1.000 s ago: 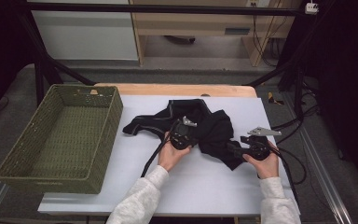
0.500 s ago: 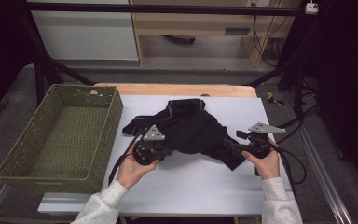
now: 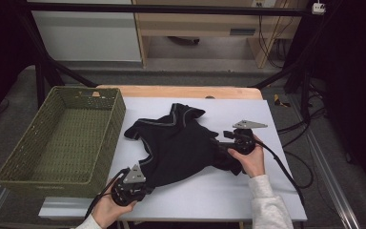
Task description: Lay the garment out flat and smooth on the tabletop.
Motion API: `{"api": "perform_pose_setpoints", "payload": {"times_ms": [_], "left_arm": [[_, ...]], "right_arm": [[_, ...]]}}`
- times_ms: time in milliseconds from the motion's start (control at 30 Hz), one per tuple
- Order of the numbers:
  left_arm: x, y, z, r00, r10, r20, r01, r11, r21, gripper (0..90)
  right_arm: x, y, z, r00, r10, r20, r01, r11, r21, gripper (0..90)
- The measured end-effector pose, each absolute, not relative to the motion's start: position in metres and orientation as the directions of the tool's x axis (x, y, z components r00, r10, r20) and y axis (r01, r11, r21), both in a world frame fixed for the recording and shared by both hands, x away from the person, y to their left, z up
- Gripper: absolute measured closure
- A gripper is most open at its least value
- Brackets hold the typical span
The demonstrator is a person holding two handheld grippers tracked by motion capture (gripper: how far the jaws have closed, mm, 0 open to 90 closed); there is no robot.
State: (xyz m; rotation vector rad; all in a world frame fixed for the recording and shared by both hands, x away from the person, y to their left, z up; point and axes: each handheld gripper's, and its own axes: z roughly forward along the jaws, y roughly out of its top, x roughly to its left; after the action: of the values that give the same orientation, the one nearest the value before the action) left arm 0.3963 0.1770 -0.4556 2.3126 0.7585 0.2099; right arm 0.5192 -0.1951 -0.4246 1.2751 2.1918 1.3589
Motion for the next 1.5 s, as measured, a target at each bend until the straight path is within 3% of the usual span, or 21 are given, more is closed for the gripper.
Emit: {"api": "perform_pose_setpoints", "payload": {"times_ms": [133, 200, 267, 333, 567, 733, 933, 1167, 1200, 1300, 1400, 1500], "left_arm": [[0.397, 0.188, -0.455, 0.799, 0.599, -0.046, 0.473, -0.581, 0.662, 84.8], [0.399, 0.193, -0.455, 0.786, 0.617, -0.046, 0.488, -0.572, 0.659, 84.7], [0.398, 0.195, -0.456, 0.777, 0.628, -0.040, 0.494, -0.570, 0.657, 84.6], [0.397, 0.196, -0.458, 0.772, 0.634, -0.033, 0.495, -0.568, 0.658, 84.2], [0.398, 0.201, -0.457, 0.732, 0.681, -0.009, 0.519, -0.549, 0.655, 83.3], [0.401, 0.207, -0.458, 0.686, 0.728, -0.019, 0.563, -0.513, 0.648, 81.1], [0.402, 0.204, -0.449, 0.678, 0.732, -0.058, 0.539, -0.442, 0.717, 54.5], [0.410, 0.186, -0.422, 0.692, 0.718, -0.067, 0.475, -0.383, 0.792, 36.1], [0.413, 0.182, -0.419, 0.695, 0.716, -0.065, 0.469, -0.384, 0.795, 34.2], [0.422, 0.165, -0.417, 0.714, 0.699, -0.052, 0.458, -0.410, 0.789, 29.0], [0.437, 0.150, -0.424, 0.725, 0.687, -0.048, 0.465, -0.437, 0.770, 28.2], [0.457, 0.141, -0.436, 0.717, 0.693, -0.074, 0.501, -0.438, 0.747, 29.0]], "right_arm": [[0.526, -0.178, -0.431, -0.596, 0.766, 0.242, 0.567, 0.188, 0.802, 32.1], [0.528, -0.171, -0.435, -0.607, 0.755, 0.249, 0.577, 0.203, 0.791, 42.6], [0.527, -0.167, -0.435, -0.620, 0.743, 0.252, 0.579, 0.216, 0.786, 65.7], [0.524, -0.167, -0.434, -0.625, 0.739, 0.250, 0.572, 0.217, 0.791, 73.6], [0.500, -0.180, -0.405, -0.654, 0.721, 0.227, 0.524, 0.216, 0.824, 73.6], [0.467, -0.176, -0.392, -0.728, 0.654, 0.207, 0.476, 0.264, 0.839, 77.5], [0.432, -0.150, -0.421, -0.799, 0.564, 0.208, 0.472, 0.373, 0.799, 77.6], [0.411, -0.136, -0.464, -0.818, 0.527, 0.231, 0.492, 0.433, 0.755, 76.7], [0.410, -0.137, -0.466, -0.818, 0.528, 0.229, 0.488, 0.427, 0.761, 74.9], [0.411, -0.142, -0.458, -0.814, 0.536, 0.225, 0.483, 0.408, 0.775, 56.0], [0.412, -0.154, -0.444, -0.812, 0.549, 0.197, 0.458, 0.392, 0.798, 44.1], [0.417, -0.175, -0.432, -0.785, 0.595, 0.173, 0.451, 0.358, 0.818, 39.4]]}}
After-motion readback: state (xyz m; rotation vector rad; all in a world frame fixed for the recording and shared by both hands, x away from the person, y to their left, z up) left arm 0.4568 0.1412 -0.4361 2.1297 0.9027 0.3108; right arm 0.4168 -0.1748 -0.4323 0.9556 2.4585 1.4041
